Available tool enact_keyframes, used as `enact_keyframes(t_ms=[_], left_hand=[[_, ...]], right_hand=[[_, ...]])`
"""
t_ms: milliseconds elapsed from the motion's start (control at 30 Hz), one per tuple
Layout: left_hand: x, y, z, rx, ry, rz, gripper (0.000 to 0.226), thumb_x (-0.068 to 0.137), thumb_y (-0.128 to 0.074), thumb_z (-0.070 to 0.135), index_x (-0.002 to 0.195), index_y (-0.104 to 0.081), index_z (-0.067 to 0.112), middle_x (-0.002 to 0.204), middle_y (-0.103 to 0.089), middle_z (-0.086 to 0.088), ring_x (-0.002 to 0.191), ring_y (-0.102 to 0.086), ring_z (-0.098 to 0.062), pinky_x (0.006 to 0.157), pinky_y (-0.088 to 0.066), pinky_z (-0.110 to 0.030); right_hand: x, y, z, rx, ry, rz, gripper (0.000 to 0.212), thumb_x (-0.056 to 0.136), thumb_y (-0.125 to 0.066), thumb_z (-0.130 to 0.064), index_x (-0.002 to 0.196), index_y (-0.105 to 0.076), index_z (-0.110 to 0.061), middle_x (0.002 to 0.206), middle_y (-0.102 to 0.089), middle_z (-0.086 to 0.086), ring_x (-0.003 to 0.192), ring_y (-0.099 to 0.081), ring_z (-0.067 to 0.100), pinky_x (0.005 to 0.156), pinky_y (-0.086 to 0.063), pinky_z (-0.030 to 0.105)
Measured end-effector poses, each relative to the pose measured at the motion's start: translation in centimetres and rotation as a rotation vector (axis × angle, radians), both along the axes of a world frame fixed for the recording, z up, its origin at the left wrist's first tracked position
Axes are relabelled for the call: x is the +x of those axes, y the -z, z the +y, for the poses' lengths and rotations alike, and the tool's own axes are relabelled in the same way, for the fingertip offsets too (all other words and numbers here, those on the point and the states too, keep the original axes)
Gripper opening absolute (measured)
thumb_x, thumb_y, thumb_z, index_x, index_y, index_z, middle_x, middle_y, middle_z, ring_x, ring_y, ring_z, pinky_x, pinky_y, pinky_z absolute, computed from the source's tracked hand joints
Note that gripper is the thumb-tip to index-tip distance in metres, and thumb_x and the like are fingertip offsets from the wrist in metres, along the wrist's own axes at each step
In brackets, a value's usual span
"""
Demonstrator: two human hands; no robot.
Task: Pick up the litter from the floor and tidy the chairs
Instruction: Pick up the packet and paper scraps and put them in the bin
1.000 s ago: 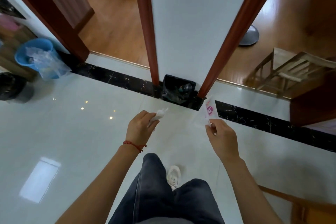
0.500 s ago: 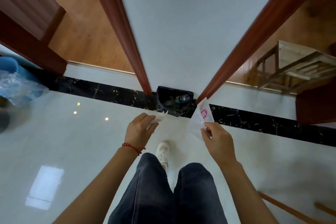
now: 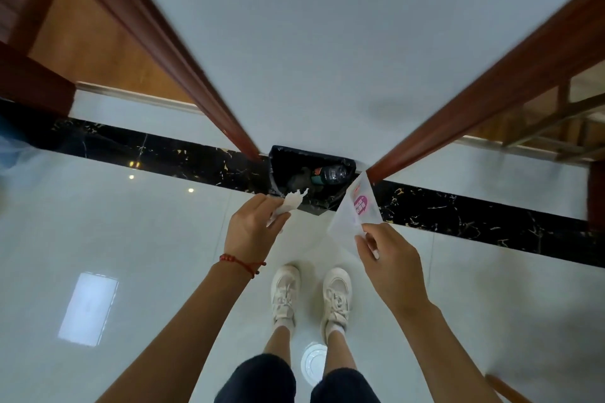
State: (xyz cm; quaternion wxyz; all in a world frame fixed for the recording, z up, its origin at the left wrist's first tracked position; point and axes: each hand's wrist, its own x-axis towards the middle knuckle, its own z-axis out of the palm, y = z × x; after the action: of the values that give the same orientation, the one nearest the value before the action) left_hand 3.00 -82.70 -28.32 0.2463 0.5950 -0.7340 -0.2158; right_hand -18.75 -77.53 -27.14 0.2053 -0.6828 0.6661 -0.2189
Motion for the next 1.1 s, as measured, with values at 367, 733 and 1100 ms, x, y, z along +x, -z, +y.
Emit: enact_keyframes(t_ms=[367,733,1100], left_hand=[[-0.9,16.9,-5.6,0.045,0.049,-0.045,0.019,0.071,-0.067,0.012,0.081,-0.068,-0.004,0.065,-0.06,-0.014,0.051,-0.055,-0.025,0.048,-0.051,-0.029],[-2.8,24.8,-10.6,0.071,0.106,-0.138,0.02,0.072,-0.072,0.006,0.088,-0.067,-0.003,0.074,-0.062,-0.017,0.061,-0.059,-0.033,0.048,-0.053,-0.043],[0.0,25.4,-6.5,0.187,0.011,-0.322,0.055,0.083,-0.056,0.036,0.124,-0.053,-0.001,0.128,-0.052,-0.023,0.118,-0.048,-0.041,0.096,-0.038,-0.051]], right_hand=[[-0.8,14.4,-2.7,0.03,-0.025,-0.005,0.021,0.077,-0.064,-0.02,0.088,-0.064,-0.001,0.081,-0.069,0.013,0.071,-0.067,0.023,0.062,-0.053,0.026],[-0.1,20.9,-5.6,0.012,-0.028,0.009,0.023,0.077,-0.064,-0.021,0.088,-0.064,-0.001,0.084,-0.069,0.015,0.075,-0.068,0.027,0.069,-0.051,0.03],[2.1,23.7,-9.6,-0.061,-0.112,-0.02,0.012,0.081,-0.064,-0.011,0.081,-0.061,0.001,0.068,-0.06,0.013,0.059,-0.057,0.02,0.054,-0.052,0.026]])
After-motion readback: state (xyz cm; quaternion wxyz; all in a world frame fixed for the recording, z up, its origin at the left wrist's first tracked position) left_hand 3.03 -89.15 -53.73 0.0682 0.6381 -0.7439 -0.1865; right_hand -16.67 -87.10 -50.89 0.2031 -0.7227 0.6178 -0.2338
